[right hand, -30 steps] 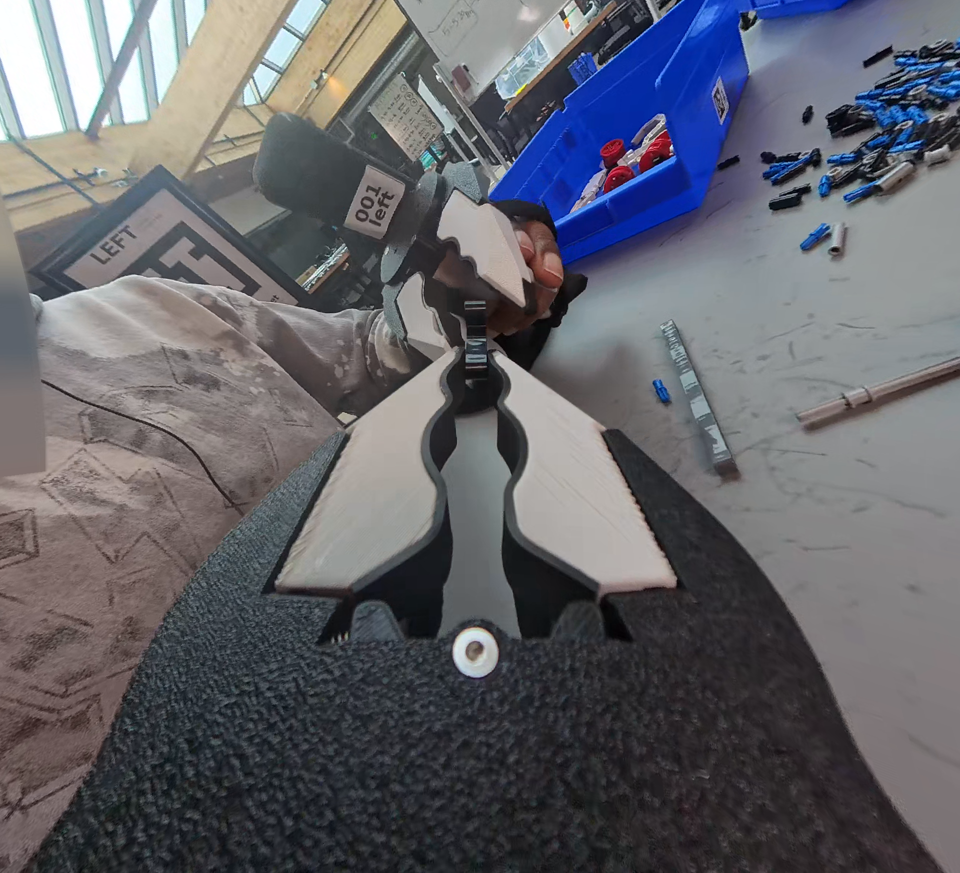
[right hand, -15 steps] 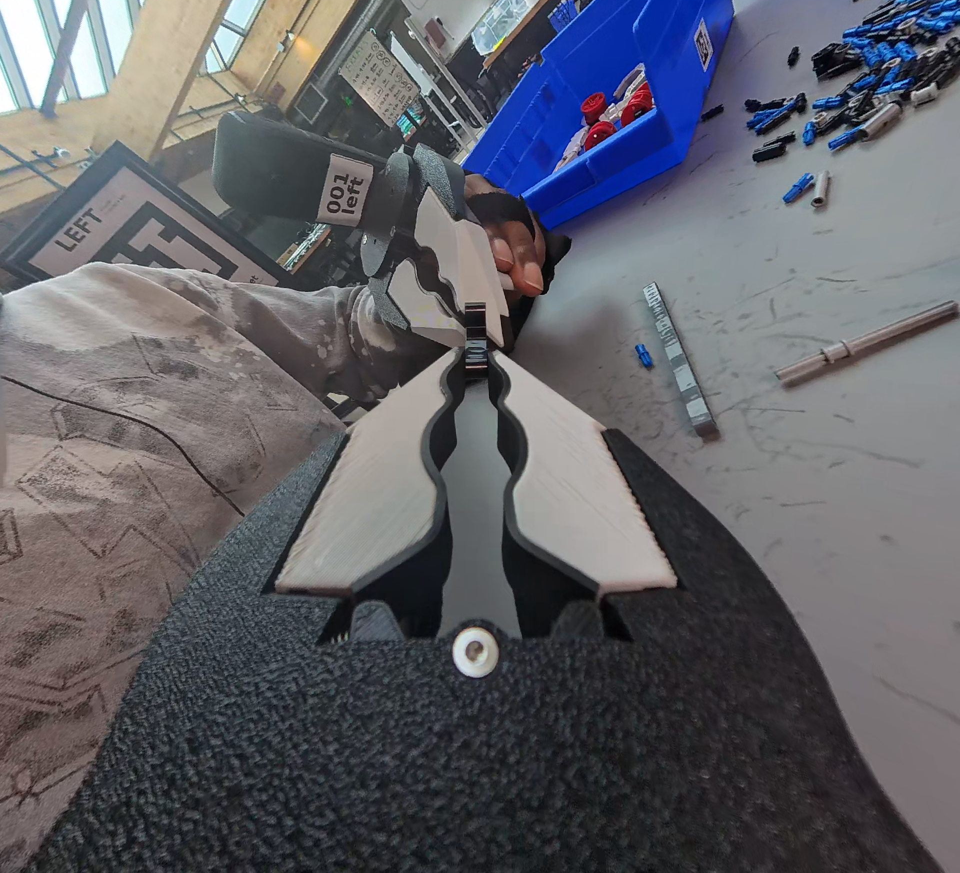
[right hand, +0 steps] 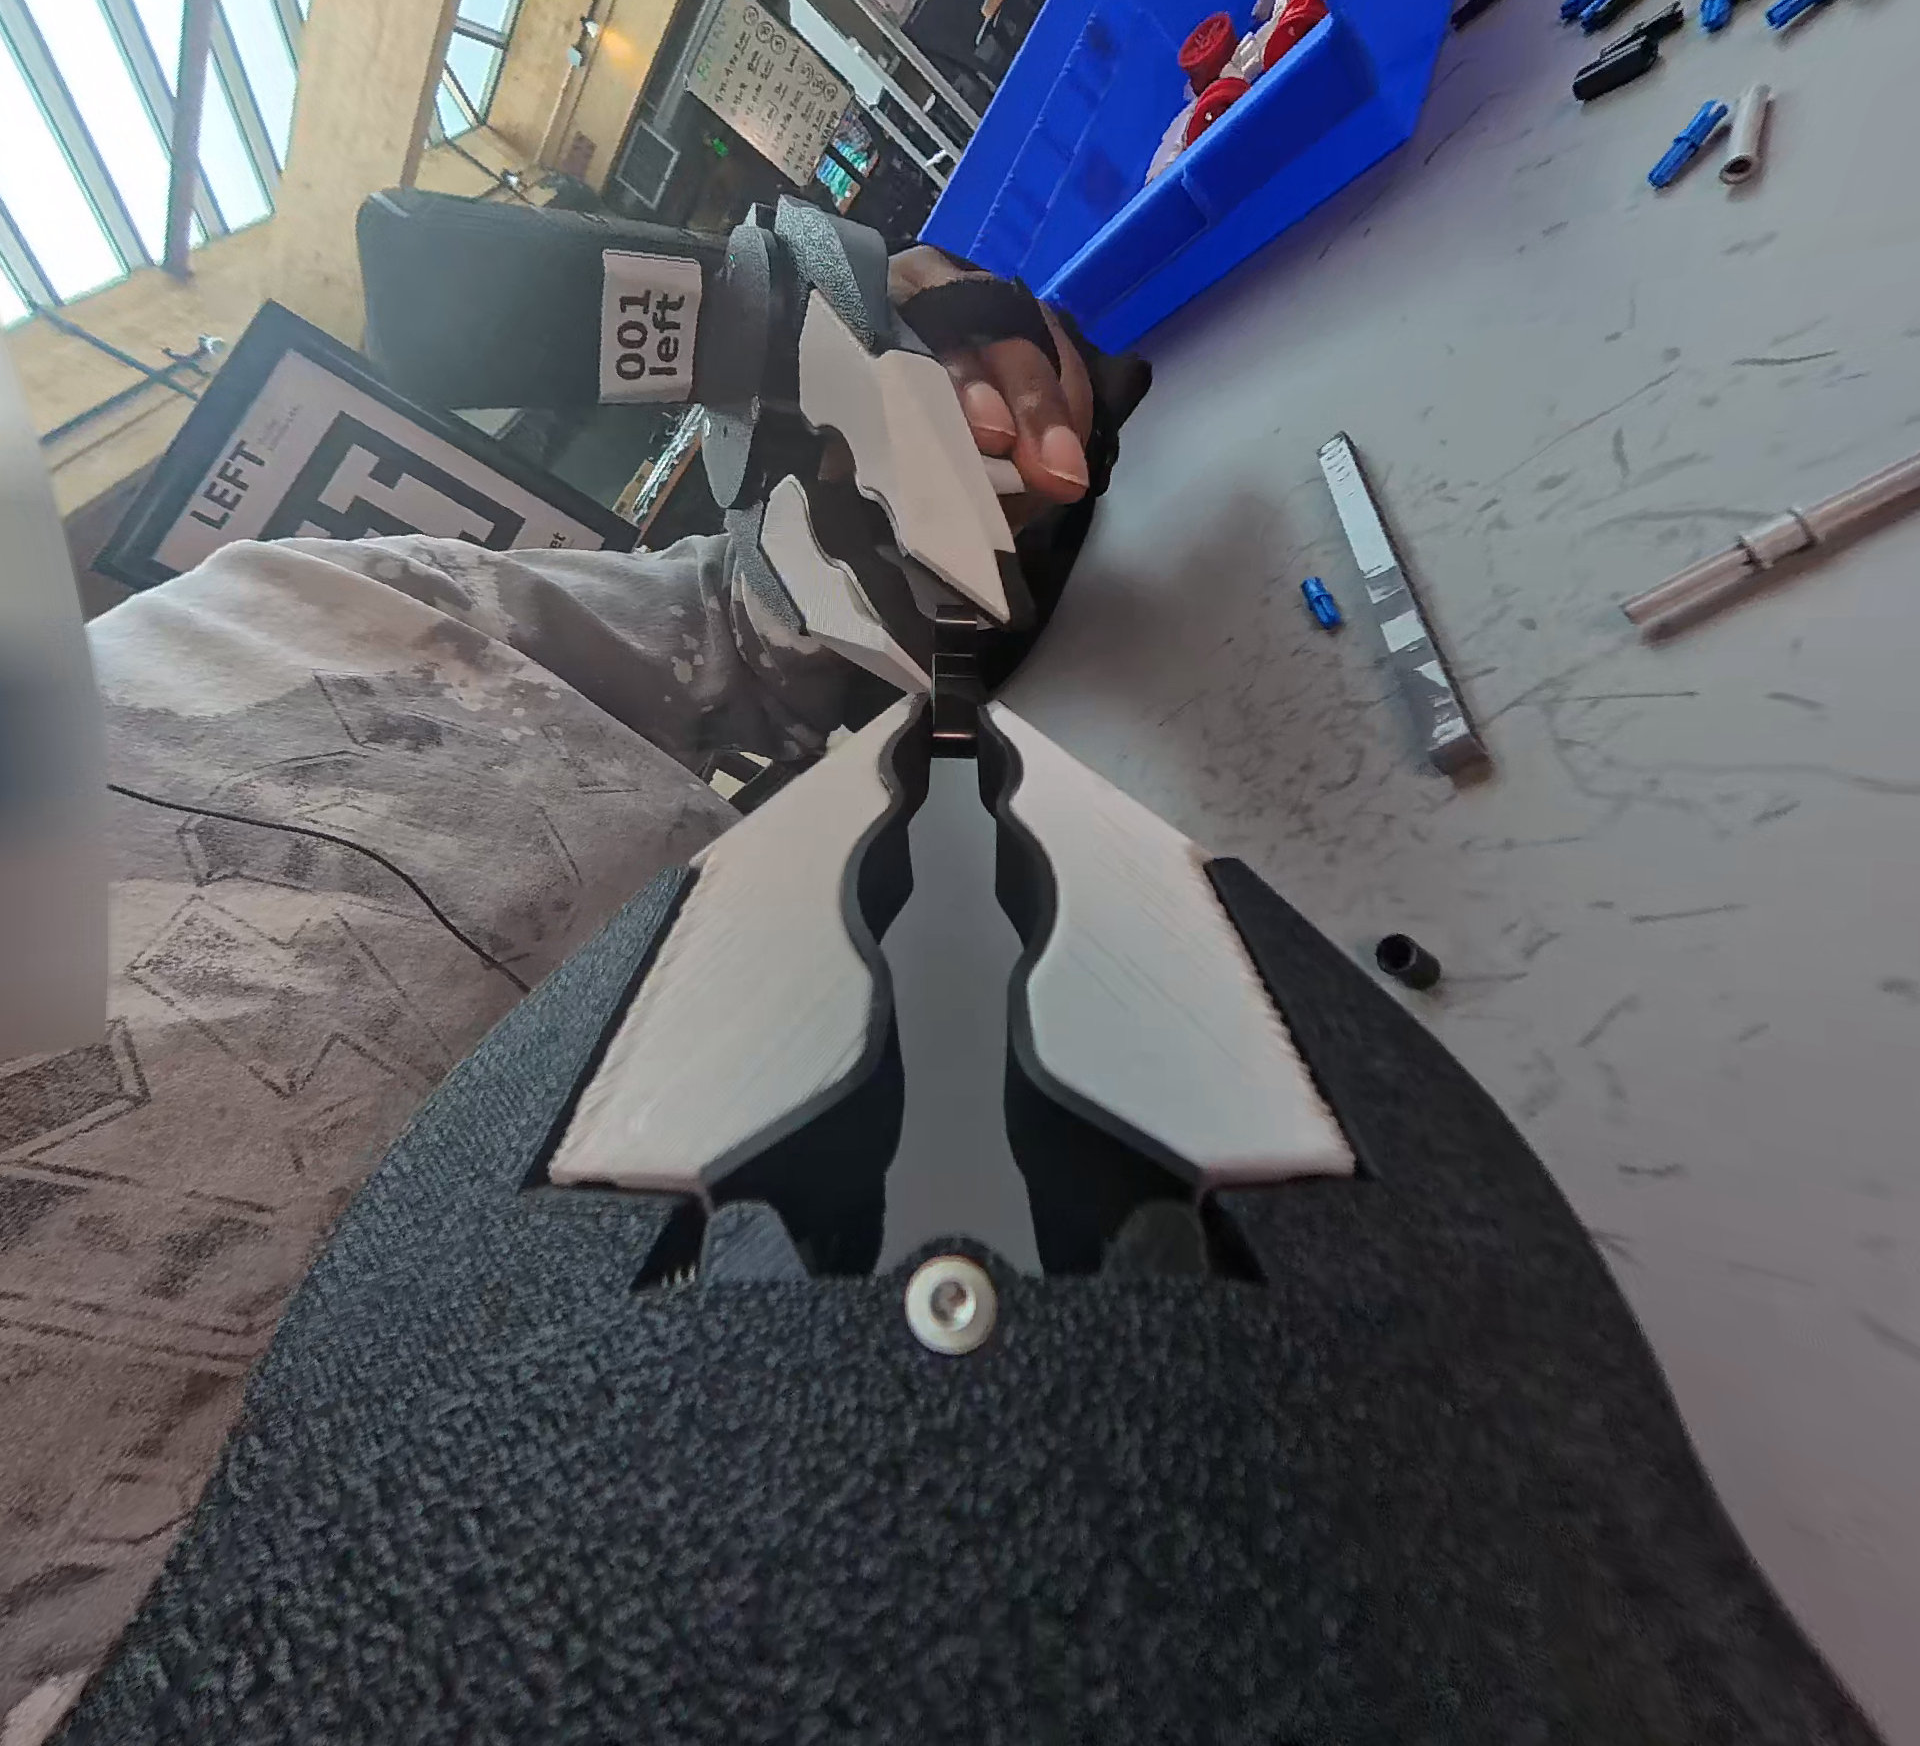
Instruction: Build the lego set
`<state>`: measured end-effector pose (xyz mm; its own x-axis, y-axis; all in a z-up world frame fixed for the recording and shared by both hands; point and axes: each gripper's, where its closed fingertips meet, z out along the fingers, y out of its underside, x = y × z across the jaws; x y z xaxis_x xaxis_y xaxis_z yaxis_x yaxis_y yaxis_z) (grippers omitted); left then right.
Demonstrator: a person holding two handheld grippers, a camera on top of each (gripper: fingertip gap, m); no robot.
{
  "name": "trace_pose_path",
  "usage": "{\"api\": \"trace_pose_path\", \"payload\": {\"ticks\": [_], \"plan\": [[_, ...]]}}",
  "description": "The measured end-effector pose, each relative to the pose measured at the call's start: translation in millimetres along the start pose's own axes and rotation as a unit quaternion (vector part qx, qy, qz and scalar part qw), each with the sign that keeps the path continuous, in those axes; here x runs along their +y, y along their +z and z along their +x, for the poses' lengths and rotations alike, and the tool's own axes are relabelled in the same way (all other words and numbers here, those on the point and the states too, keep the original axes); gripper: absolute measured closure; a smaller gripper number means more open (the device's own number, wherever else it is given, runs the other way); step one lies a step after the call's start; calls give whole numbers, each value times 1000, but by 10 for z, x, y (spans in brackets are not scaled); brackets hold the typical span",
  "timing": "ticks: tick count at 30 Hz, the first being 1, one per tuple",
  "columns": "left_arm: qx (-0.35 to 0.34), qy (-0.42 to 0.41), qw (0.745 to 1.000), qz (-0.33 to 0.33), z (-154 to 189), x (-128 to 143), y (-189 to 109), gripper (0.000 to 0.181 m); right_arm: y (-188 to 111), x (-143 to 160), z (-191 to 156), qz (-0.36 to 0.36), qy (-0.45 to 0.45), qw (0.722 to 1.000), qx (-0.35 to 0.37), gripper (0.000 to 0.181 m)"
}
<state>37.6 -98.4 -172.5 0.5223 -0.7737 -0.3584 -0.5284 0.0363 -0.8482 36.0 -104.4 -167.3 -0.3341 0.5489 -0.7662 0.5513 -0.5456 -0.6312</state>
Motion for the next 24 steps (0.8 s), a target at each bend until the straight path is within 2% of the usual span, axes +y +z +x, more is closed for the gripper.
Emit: {"api": "trace_pose_path", "payload": {"ticks": [1,4,8,11,15,17,24], "plan": [[5,-10,1000,-6,-1,26,7,161,-2,-2,24,-1,-10,1000,10,173],[50,-58,996,-50,50,202,1,161,-47,73,194,-41,-99,990,90,168],[146,-109,972,-147,257,604,-136,162,-111,363,397,-165,-265,931,190,162],[176,-112,961,-182,376,763,-140,162,-14,504,486,-235,-347,879,226,162],[180,-112,959,-186,405,768,-95,162,121,522,543,-280,-382,848,238,162],[179,-110,961,-182,408,761,-78,161,157,527,573,-301,-387,839,236,162],[163,-110,965,-173,397,734,-2,161,151,588,541,-321,-367,845,219,176]]}}
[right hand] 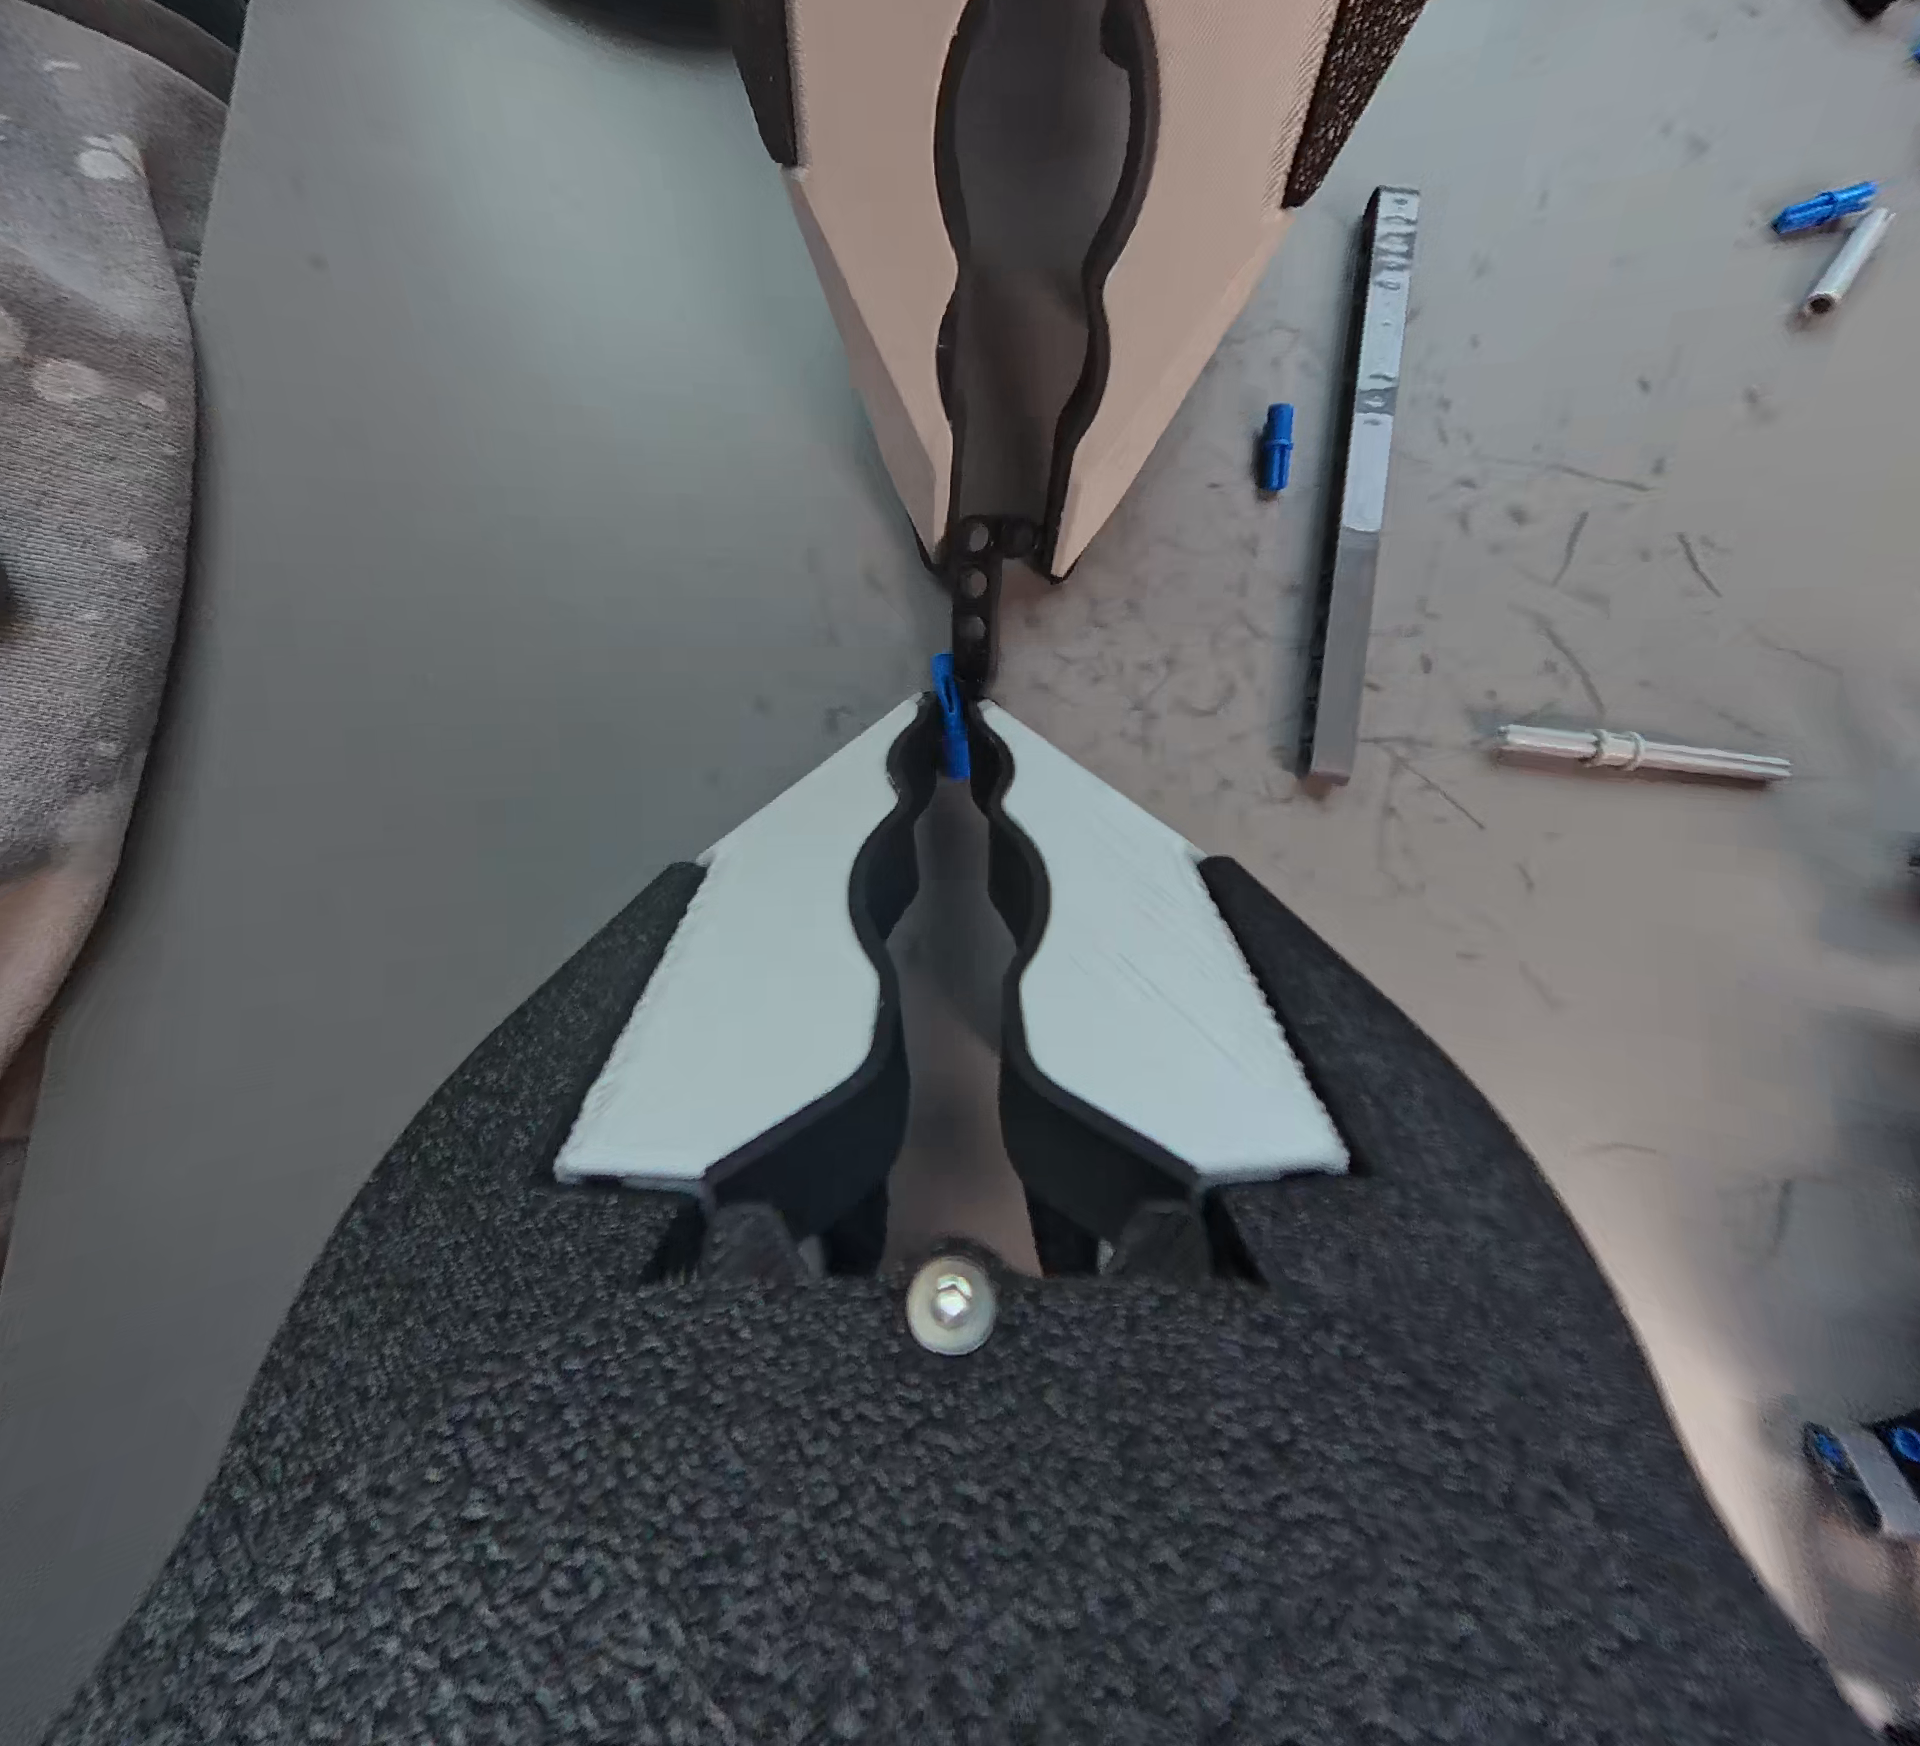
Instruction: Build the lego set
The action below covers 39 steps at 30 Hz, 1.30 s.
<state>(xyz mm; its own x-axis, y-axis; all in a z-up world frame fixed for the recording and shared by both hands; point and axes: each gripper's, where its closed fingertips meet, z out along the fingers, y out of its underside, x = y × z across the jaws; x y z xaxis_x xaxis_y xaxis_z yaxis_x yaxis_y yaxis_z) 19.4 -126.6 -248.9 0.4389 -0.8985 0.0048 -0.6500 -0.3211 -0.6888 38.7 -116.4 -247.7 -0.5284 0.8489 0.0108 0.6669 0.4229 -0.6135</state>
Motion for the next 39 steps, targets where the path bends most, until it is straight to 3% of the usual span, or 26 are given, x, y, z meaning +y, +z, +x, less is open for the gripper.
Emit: {"api": "trace_pose_path", "payload": {"ticks": [8,12,15,24,31,34,39], "plan": [[-10,-9,1000,10,-11,-86,82,162,-263,283,39,5,40,999,7,177],[-11,-11,1000,14,-16,-118,109,161,-468,117,126,90,67,994,20,177],[-8,-18,999,33,-25,-173,66,147,-604,-104,175,175,83,981,18,177],[-16,-71,970,231,-152,-748,-388,148,-975,-706,232,417,122,901,-7,177],[-14,-103,934,342,-147,-1106,-629,155,-1148,-947,287,530,213,818,-69,178],[-9,-126,920,370,-181,-1170,-728,160,-1113,-971,288,538,235,804,-93,178],[-4,-142,916,374,-211,-1147,-781,174,-1108,-959,324,537,228,809,-78,177]]}}
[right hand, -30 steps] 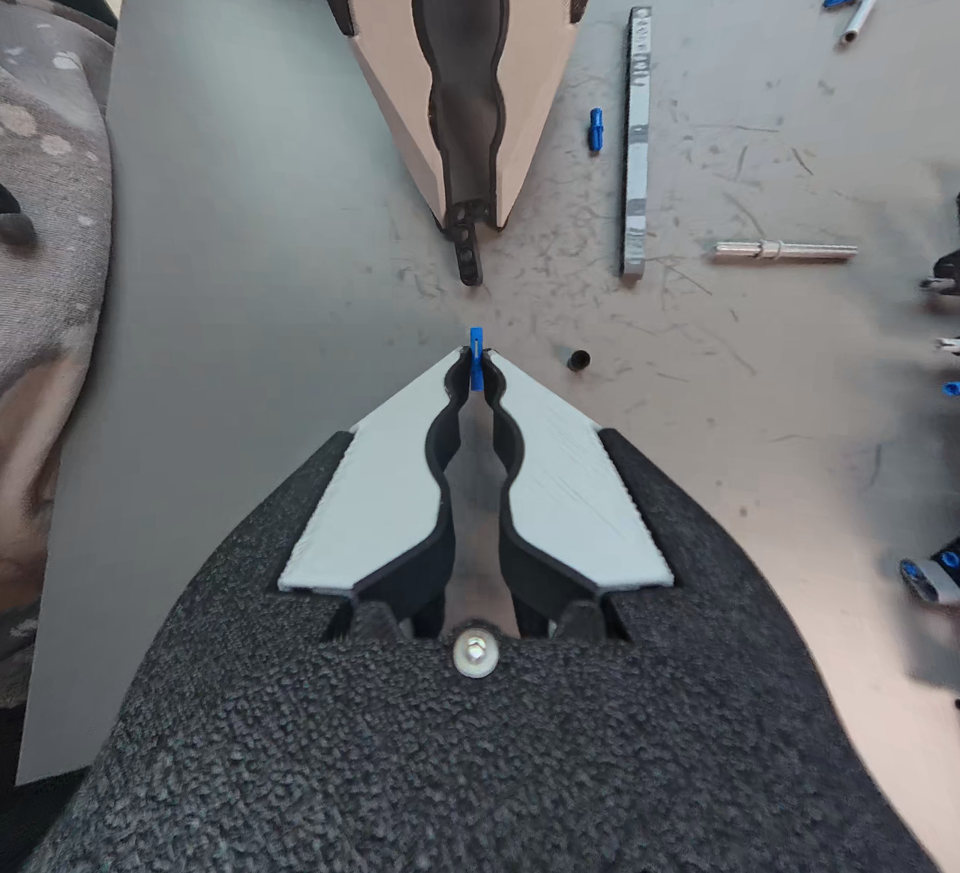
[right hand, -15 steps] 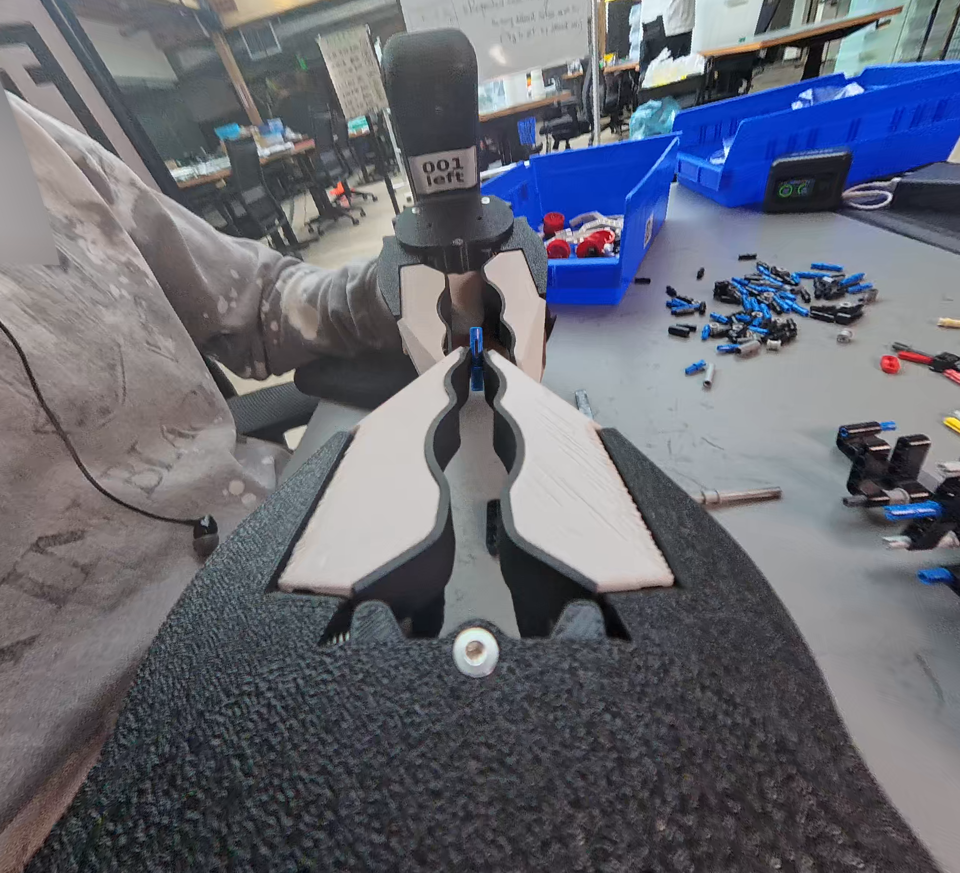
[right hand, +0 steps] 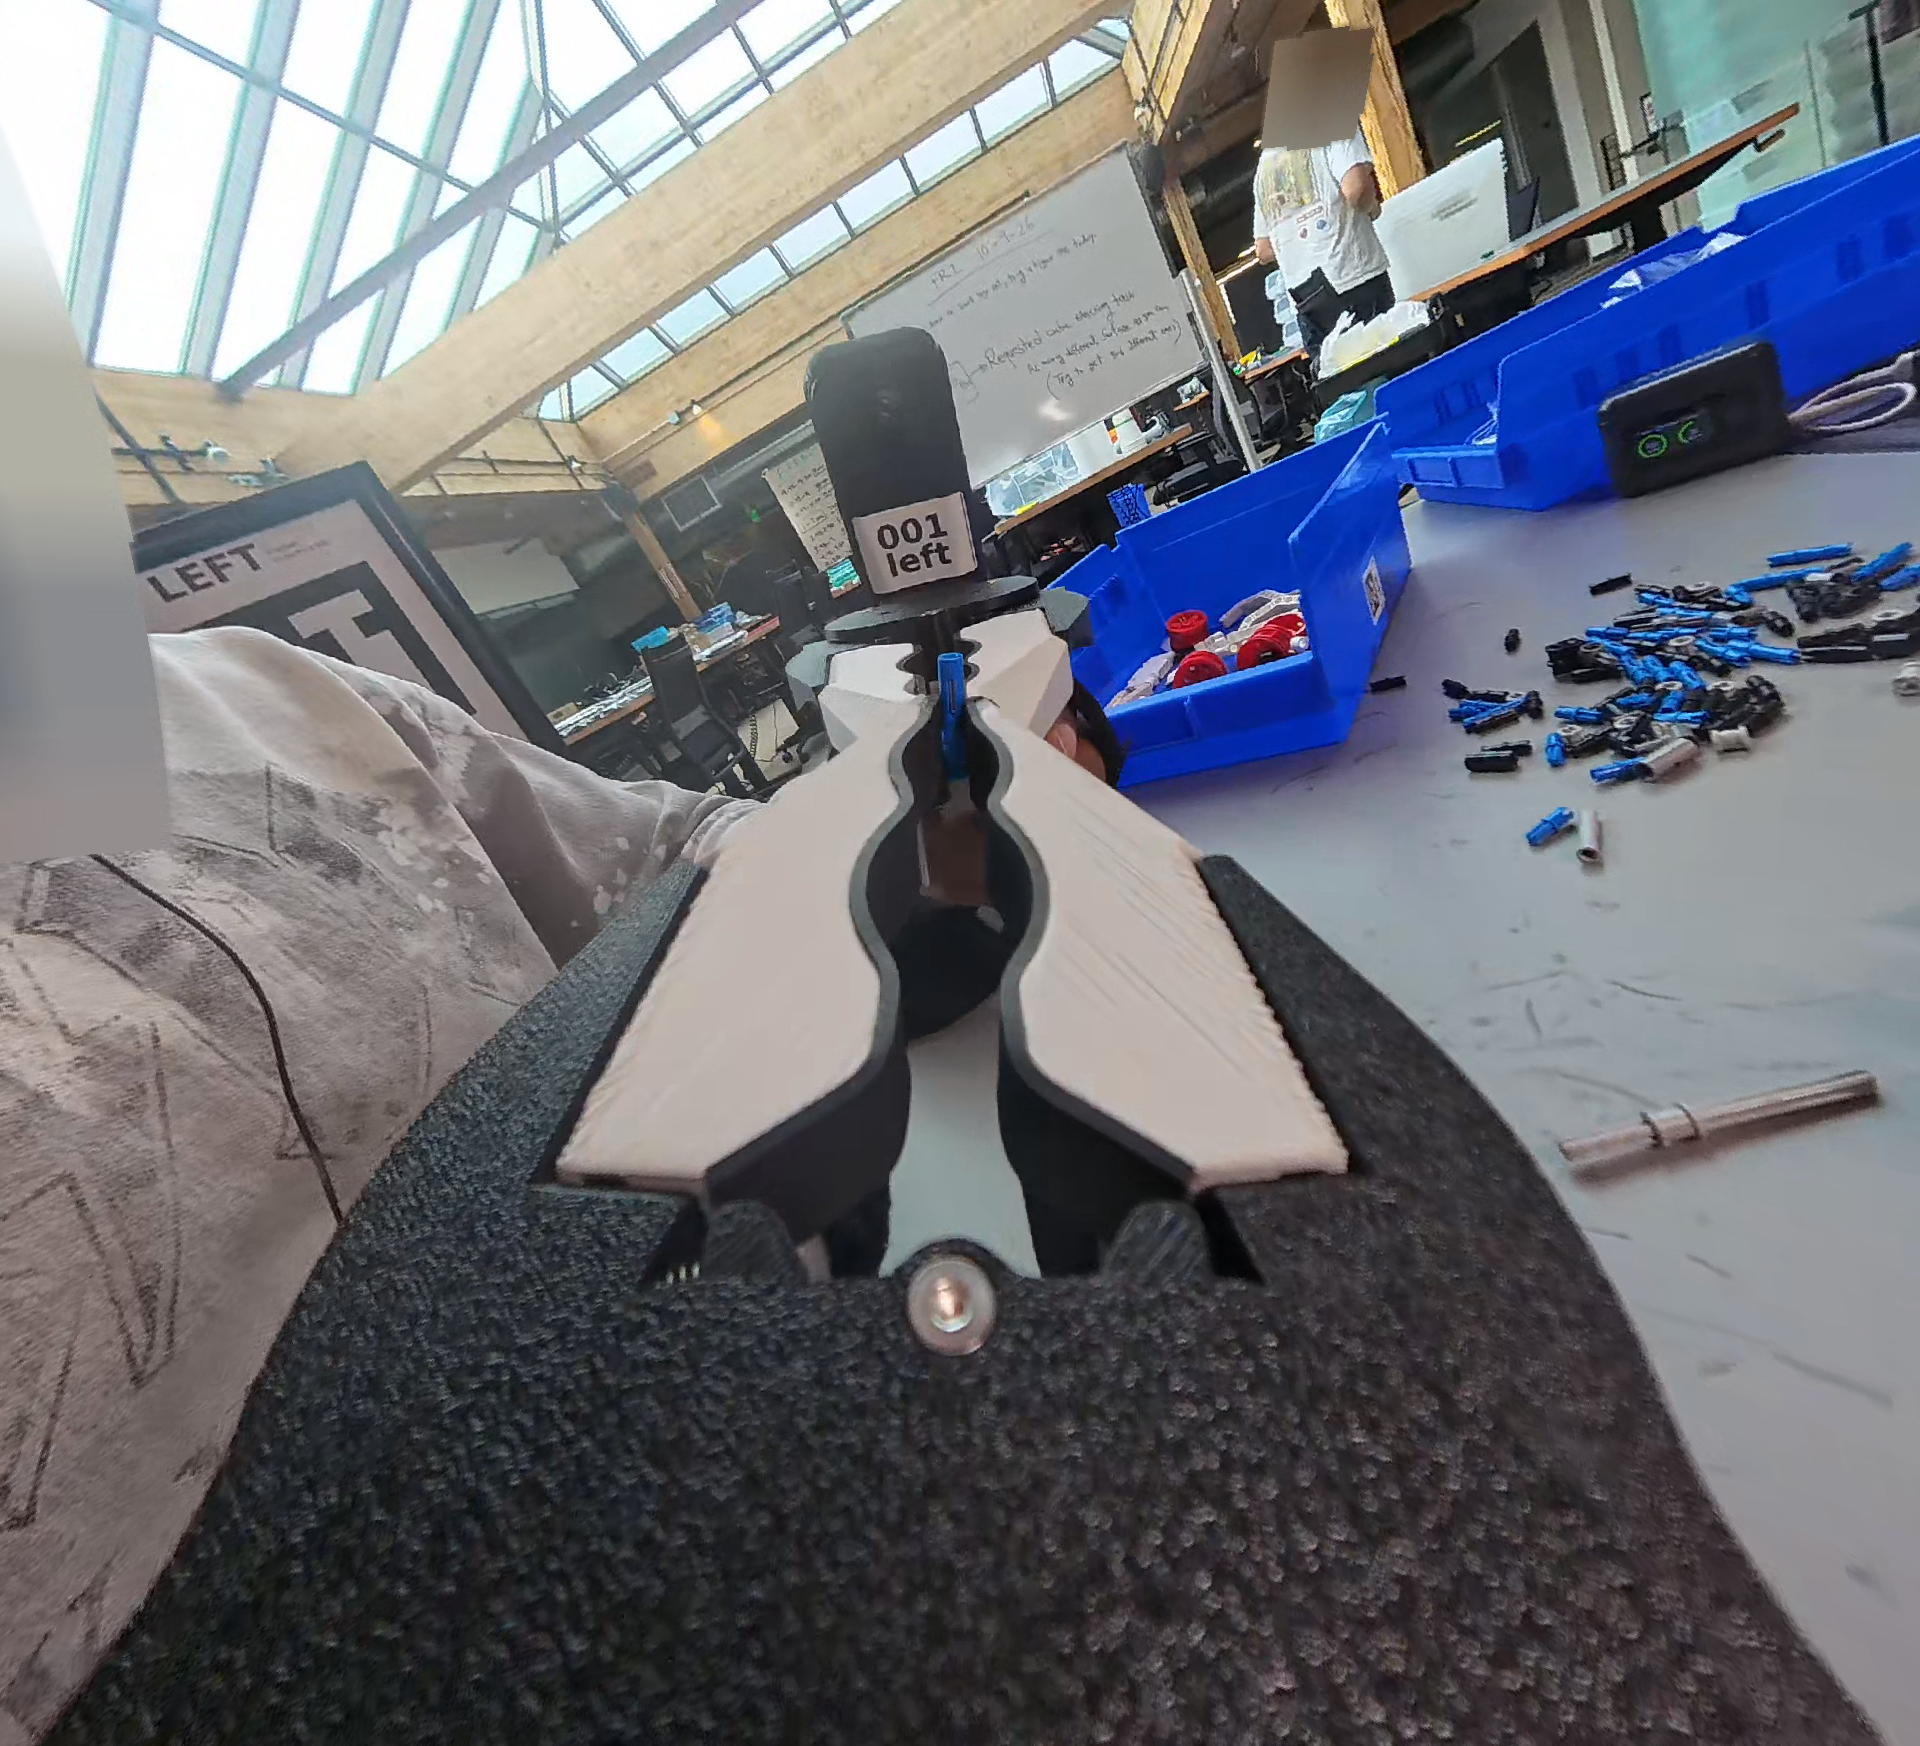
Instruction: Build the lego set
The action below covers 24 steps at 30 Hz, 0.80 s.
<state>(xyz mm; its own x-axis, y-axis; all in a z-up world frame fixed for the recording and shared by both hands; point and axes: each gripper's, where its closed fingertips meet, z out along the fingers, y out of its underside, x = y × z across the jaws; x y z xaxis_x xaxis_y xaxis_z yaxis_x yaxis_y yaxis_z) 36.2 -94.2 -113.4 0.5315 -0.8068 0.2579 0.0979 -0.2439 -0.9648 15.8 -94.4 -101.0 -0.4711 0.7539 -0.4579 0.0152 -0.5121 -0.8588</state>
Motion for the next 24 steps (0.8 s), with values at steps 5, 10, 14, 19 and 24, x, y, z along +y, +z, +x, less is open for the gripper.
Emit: {"api": "trace_pose_path", "payload": {"ticks": [5,10,14,19,24], "plan": [[-12,23,998,-53,-30,110,-42,174,-61,112,18,-67,-73,995,16,181],[-25,96,986,-137,-22,345,-55,174,-115,276,19,-160,-161,973,33,167],[-16,111,978,-173,2,512,-10,174,-113,454,17,-210,-192,958,37,175],[-13,110,977,-181,-5,561,2,174,-160,506,62,-237,-200,950,47,176],[-9,110,977,-184,0,579,-1,174,-183,560,70,-248,-204,946,48,177]]}}
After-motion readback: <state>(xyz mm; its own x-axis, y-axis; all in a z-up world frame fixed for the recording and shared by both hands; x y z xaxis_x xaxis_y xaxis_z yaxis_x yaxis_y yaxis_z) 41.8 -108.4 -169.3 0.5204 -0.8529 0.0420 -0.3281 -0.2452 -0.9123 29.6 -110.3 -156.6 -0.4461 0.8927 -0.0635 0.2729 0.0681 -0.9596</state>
